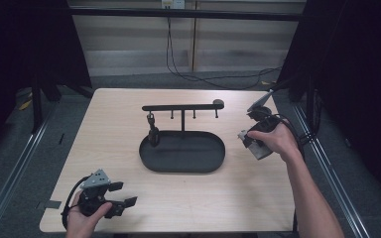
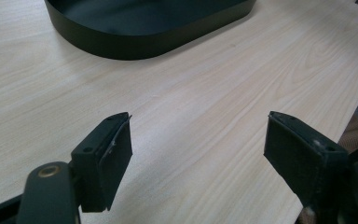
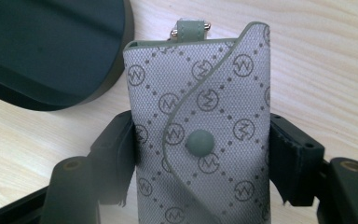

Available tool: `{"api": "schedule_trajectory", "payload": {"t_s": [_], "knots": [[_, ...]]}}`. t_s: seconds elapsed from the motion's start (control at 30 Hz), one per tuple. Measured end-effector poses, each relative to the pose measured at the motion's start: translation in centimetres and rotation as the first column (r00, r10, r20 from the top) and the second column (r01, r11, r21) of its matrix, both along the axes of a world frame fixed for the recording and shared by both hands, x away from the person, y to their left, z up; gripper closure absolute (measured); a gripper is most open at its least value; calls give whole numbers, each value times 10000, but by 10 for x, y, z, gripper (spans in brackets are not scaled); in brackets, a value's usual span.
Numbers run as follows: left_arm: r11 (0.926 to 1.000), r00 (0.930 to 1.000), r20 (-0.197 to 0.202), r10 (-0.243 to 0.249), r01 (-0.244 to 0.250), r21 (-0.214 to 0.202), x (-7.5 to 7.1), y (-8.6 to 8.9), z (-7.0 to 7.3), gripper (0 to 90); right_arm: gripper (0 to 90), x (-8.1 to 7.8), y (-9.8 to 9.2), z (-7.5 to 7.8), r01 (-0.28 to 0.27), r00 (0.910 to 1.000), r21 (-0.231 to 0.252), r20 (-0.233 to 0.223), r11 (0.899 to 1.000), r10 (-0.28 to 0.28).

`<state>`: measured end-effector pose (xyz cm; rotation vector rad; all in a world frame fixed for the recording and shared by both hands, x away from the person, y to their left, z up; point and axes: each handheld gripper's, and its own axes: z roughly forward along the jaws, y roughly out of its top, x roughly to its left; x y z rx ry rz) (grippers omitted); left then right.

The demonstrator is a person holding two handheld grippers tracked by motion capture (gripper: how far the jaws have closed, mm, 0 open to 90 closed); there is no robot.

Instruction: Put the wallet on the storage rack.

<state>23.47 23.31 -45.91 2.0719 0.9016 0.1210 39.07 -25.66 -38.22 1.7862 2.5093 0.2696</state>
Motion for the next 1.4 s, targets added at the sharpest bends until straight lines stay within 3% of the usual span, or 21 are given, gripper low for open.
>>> {"api": "schedule_trajectory", "payload": {"t_s": [0.2,0.53,0.97,1.2,1.4], "knots": [[10000,10000,33,-7,7,32,0,0,0,231,324,1,9,11,-115,9996,242,258,9996,109],[9999,9999,42,-95,95,47,0,-1,1,231,324,5,31,10,-431,9981,1323,502,9903,367],[10000,10000,63,-71,72,-16,0,-1,1,231,324,5,41,10,-468,9962,2559,834,9656,262],[10000,10000,71,-59,59,2,0,0,2,231,324,5,48,7,-515,9946,2918,1011,9551,227],[10000,10000,61,-51,51,74,0,0,2,231,324,6,54,1,-357,9946,3466,1037,9373,-4]]}}
